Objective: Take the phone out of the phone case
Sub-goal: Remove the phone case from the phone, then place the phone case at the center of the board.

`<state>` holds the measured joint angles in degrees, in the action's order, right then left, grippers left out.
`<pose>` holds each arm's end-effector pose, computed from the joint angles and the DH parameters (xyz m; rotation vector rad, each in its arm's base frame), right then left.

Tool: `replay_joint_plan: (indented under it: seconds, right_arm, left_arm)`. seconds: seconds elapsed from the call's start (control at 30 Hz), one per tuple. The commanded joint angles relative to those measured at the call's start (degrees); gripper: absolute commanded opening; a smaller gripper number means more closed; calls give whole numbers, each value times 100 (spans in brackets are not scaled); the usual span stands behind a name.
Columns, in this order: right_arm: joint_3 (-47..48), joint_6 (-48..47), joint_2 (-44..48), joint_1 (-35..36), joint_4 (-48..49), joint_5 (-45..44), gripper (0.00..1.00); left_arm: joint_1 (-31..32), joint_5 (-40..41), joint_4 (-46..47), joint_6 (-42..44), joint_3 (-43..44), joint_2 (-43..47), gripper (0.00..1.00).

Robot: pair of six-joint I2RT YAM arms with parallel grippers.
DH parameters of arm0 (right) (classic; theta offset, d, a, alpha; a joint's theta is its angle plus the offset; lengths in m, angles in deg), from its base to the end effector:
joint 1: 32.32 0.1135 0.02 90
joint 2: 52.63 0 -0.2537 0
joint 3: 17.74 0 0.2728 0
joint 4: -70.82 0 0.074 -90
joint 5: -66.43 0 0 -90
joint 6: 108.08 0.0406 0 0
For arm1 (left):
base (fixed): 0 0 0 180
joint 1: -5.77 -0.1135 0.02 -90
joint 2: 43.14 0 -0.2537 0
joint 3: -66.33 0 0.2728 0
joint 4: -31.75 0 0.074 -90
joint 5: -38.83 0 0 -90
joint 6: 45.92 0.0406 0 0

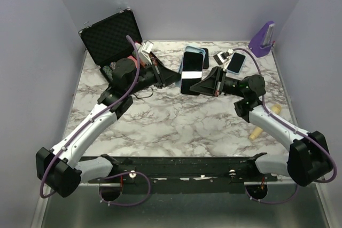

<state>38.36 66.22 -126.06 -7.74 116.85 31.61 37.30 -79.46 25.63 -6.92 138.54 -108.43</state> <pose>0.2529 0.1523 0.3221 -0.3281 1.6059 2.0612 0.2410 -0.1704 0.3784 0.1422 1.7673 -1.4743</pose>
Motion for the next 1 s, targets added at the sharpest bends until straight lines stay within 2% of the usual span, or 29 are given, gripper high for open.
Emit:
replay_joint_plan:
  seconds: [0.0, 0.2, 0.27, 0.43, 0.53, 0.67, 0.83, 0.9, 0.97]
  right_arm:
    - [195, -1457, 469, 29, -1643, -182, 1]
    - [371, -2811, 970, 29, -3841, -718, 1]
    - [345, -3180, 1172, 21, -4447, -1060, 1]
    - [222, -3455, 1690, 29, -5355, -1773, 1]
    - [90, -3454, 1946, 29, -5609, -2054, 1]
    - [116, -3832, 2148, 21, -6453, -2617, 1]
    - [90, -4008, 2236, 21, -6700, -2661, 1]
    - [90, -4069, 2306, 21, -6796, -2705, 1]
    - [116, -4192, 2385, 12, -7077, -2898, 1]
  left_arm:
    - [-41, 1175, -1316, -208, 658, -404, 0]
    - [-436, 1432, -1161, -902, 711, -1106, 0]
    - [-577, 1388, -1352, -885, 1087, -1571, 0]
    - [-736, 1808, -1968, -552, 2344, -2951, 0]
    - [-885, 1871, -2319, -437, 3405, -3944, 0]
    - [-956, 2099, -2662, -279, 4751, -5236, 0]
    - [-1035, 1406, -2944, -261, 6772, -6915, 0]
    - [-1087, 1309, -3058, -409, 7170, -7347, 0]
    - [-1166, 1239, -2892, -568, 7058, -7471, 0]
